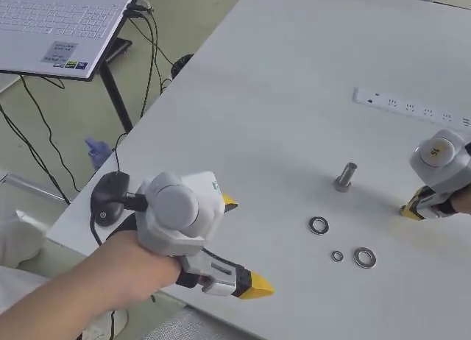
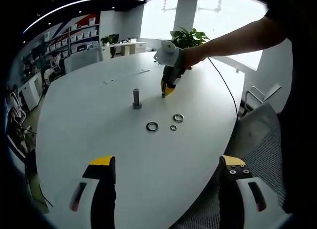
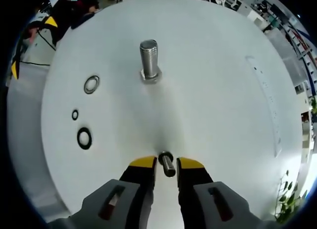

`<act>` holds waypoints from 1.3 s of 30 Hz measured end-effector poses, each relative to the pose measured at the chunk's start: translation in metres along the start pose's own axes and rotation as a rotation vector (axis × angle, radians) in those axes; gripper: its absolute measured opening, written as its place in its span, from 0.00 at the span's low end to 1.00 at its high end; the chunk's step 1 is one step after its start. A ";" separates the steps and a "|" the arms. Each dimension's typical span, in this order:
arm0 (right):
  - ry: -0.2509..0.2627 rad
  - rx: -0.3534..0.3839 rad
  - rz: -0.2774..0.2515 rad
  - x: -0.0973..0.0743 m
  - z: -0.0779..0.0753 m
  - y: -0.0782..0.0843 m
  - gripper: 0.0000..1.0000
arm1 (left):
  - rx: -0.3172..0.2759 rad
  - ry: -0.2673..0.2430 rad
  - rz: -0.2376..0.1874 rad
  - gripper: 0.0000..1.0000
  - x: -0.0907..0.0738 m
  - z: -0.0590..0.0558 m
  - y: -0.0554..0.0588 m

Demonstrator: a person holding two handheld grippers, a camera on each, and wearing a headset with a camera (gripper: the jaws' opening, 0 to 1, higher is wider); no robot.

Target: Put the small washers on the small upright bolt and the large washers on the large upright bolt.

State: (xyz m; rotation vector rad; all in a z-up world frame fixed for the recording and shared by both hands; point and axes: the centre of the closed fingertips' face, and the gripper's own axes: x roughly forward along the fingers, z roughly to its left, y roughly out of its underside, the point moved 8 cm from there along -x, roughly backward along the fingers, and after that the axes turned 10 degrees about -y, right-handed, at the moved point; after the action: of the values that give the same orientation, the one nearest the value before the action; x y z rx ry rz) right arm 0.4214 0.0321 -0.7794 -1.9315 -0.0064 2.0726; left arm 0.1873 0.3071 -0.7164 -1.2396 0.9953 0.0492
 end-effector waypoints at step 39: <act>-0.052 -0.104 -0.109 -0.046 0.066 -0.030 0.33 | 0.072 -0.023 -0.026 0.93 0.009 -0.001 -0.004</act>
State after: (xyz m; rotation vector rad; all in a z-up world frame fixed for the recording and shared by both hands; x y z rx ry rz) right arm 0.3657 0.0640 -0.7223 -1.8903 -0.2302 2.0878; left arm 0.1944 0.3003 -0.7191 -1.1835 0.9529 0.0079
